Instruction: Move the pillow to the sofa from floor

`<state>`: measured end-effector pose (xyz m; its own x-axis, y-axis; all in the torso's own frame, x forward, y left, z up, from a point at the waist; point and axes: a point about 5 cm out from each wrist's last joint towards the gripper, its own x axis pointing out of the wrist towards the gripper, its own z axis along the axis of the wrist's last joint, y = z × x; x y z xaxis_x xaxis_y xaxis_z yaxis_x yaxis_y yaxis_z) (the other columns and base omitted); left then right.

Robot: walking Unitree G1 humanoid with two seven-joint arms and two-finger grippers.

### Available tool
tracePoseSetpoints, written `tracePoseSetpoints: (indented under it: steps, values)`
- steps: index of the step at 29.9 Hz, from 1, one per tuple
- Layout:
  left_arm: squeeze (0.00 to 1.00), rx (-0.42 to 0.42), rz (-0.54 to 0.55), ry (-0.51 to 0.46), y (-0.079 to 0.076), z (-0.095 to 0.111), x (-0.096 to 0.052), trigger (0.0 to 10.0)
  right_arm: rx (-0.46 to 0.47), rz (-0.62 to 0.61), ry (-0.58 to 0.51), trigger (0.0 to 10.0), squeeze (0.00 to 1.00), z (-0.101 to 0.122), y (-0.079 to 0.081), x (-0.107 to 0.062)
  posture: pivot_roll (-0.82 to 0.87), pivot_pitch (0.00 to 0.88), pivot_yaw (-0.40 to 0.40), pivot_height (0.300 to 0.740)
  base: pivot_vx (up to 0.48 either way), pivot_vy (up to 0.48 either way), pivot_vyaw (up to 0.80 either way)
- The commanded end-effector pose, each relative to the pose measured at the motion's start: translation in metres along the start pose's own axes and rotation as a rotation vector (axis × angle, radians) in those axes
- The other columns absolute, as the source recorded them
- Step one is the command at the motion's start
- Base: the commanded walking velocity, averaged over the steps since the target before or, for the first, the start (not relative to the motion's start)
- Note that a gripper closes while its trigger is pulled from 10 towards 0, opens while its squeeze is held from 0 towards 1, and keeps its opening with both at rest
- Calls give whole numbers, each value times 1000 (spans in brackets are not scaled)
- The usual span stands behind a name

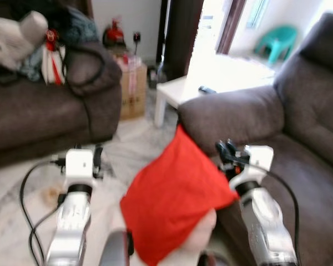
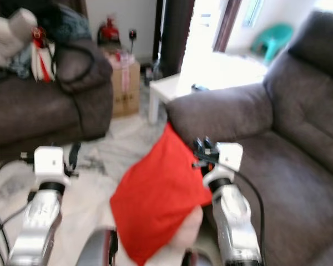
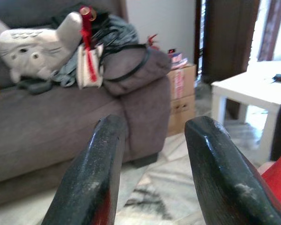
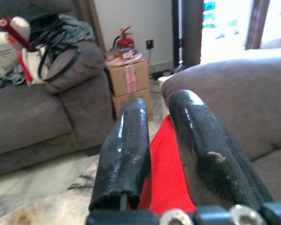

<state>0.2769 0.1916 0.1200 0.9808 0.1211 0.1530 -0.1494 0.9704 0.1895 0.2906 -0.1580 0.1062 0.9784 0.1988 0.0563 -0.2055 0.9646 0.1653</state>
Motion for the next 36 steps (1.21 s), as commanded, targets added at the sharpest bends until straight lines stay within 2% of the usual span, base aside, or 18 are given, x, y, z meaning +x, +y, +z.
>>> tracePoseSetpoints:
  steps: [1, 16, 23, 27, 33, 36]
  values:
    - [0, -11, -22, 9, -7, 0, 0, 10000, -7, -20, 0, 10000, 0, 3, -7, -2, 45, 0, -116, 609, 0, 0, 0]
    - [0, -20, -34, 9, -8, -1, 0, 10000, -11, -22, 20, 10000, 0, 0, -8, -3, 44, 0, -116, 609, 216, 0, 0]
    - [0, -20, -39, 10, -9, -1, 0, 10000, 5, -72, 44, 10000, 0, -3, -13, -2, 43, 0, -116, 609, 292, 0, 0]
    - [0, -19, -44, 12, -9, -1, 0, 10000, -6, -78, 53, 10000, 0, -4, -14, -2, 44, 0, -116, 609, 277, 0, -703]
    - [0, -35, -93, 15, -16, -1, -1, 10000, -11, -89, 55, 10000, 0, -5, -15, -2, 46, 0, -116, 609, 0, 0, 0]
    - [0, -40, -117, 47, -19, -6, -3, 10000, -6, -103, 71, 10000, 0, -9, -15, -3, 44, 0, -116, 609, 0, 0, 0]
